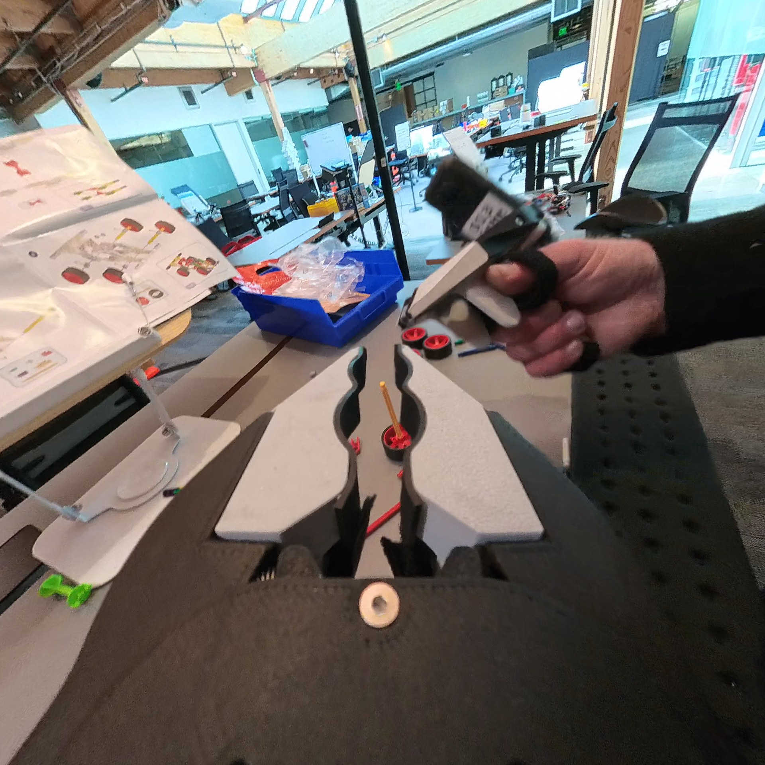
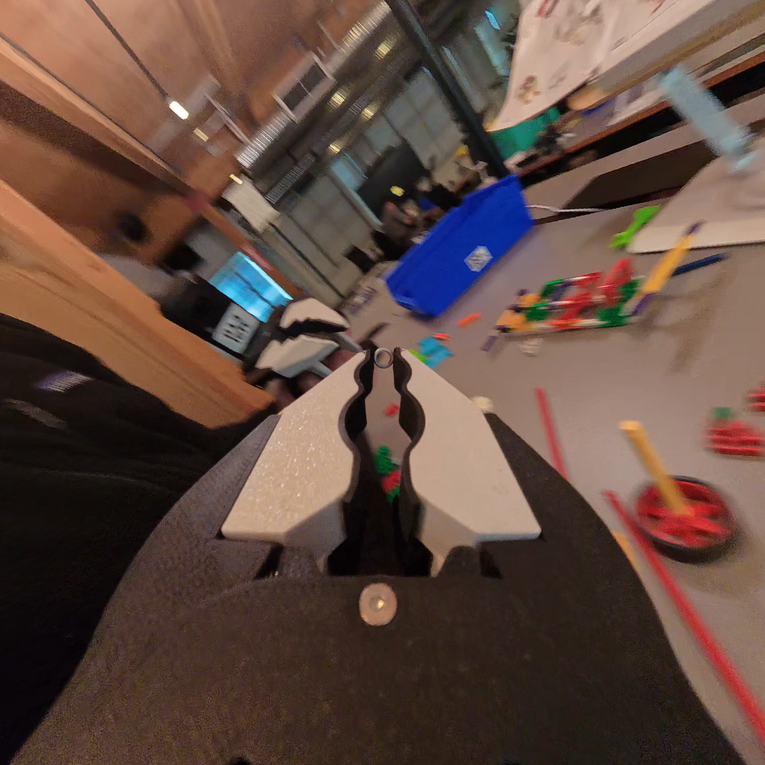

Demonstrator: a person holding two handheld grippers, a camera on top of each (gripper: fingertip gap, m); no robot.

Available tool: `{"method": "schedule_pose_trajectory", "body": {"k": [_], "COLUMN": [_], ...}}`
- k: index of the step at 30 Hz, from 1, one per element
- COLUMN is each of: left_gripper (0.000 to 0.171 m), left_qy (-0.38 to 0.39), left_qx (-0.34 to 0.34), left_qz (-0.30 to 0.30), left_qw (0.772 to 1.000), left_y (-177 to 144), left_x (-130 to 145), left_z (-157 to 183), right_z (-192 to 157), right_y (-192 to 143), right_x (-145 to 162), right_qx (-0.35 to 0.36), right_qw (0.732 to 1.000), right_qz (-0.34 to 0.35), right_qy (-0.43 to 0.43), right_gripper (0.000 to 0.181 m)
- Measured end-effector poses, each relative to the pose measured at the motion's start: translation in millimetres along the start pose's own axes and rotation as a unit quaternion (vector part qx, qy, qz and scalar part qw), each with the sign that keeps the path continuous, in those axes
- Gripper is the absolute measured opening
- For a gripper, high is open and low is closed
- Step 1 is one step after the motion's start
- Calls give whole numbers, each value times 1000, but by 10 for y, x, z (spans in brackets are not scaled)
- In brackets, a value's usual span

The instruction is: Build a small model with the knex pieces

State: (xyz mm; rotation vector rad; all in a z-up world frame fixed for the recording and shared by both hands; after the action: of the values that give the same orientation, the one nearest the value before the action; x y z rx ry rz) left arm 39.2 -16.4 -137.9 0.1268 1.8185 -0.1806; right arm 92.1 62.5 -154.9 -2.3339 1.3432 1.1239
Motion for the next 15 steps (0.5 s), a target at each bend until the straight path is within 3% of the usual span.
{"method": "schedule_pose_trajectory", "body": {"k": [3,6,11,15], "left_gripper": [0,0,0,0], "left_qy": [3,-2,-22,-33], "left_qx": [-14,-29,-45,-54], "left_qz": [-31,-51,-72,-86], "left_qw": [999,998,996,994], "left_y": [-44,-109,-239,-322], "left_x": [166,299,480,578], "left_z": [-66,-114,-177,-203], "right_z": [189,337,505,590], "right_y": [-234,-412,-486,-461], "right_x": [-140,-256,-316,-322], "right_qx": [137,225,266,270], "right_qw": [974,911,831,805], "right_qz": [-105,-218,-332,-365], "right_qy": [-146,-270,-359,-382], "right_gripper": [6,6,6,6]}}
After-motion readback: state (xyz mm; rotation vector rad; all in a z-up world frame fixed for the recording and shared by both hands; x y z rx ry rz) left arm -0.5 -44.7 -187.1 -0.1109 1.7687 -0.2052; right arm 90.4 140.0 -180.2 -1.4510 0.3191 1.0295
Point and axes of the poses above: each gripper's, where its closed fingertips meet, y out along the fingers, x out of its underside, z = x × y across the jaws, the point moved 3 cm from there along -y, back along the fingers, and after that the axes turned 7 degrees about -x, right-handed, at the moved point
